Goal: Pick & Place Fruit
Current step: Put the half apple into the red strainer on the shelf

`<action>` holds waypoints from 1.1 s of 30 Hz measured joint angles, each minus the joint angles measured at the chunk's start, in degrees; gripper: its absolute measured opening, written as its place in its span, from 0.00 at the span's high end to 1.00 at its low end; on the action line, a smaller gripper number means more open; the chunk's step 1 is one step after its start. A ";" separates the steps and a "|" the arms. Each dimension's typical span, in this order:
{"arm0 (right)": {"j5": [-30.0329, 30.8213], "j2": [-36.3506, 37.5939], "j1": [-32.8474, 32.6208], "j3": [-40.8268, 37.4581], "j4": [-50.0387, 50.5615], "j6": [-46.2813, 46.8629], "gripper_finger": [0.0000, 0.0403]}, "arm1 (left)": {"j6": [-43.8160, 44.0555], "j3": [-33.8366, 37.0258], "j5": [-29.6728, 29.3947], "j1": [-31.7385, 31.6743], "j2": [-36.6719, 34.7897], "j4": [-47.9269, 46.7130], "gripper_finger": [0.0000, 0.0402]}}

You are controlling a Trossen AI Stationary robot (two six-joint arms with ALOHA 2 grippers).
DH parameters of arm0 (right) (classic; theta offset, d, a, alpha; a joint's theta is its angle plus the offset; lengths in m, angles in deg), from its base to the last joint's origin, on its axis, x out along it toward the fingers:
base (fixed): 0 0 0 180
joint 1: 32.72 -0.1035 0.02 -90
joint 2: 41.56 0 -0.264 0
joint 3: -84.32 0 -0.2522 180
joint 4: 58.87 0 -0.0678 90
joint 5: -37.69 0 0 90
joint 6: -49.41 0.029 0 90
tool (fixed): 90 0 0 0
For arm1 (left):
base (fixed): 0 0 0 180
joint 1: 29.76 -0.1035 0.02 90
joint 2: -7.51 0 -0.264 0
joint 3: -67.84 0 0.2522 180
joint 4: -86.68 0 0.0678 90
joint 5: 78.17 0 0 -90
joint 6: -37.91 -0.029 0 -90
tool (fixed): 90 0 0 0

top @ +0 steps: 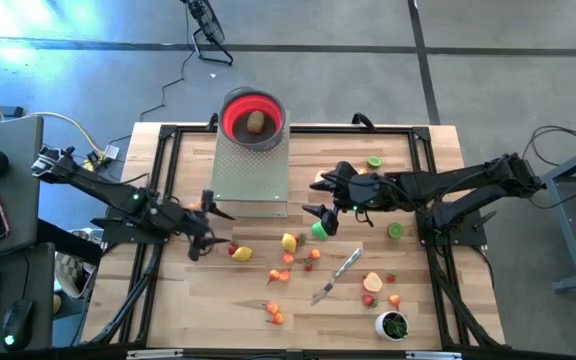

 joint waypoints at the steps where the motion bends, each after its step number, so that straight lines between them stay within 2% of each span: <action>1: 0.00 0.02 0.00 0.00 0.31 -0.01 0.25 | -0.33 0.51 -0.04 0.00 -1.57 0.13 0.34; 5: 0.67 0.02 0.00 0.00 2.63 0.99 0.25 | -0.76 1.49 -0.13 0.00 -7.95 -0.82 0.34; 11: 3.46 0.02 0.67 0.00 9.92 9.30 0.25 | 2.64 1.83 -0.11 0.00 -13.36 -3.95 0.34; 16: 3.20 0.02 1.66 0.00 18.35 16.28 0.25 | 5.11 1.83 -0.05 0.02 -13.90 -3.97 0.34; 20: 2.99 0.02 2.16 0.00 22.21 17.92 0.25 | 7.83 1.83 0.07 0.02 -13.87 -4.00 0.34; 29: 2.57 0.04 2.14 -2.61 20.77 13.59 0.25 | 18.92 1.83 0.07 0.02 -13.87 -4.00 0.34; 33: 1.68 0.04 2.13 -4.76 19.92 14.13 0.25 | 19.90 1.83 0.07 0.02 -13.87 -4.00 0.34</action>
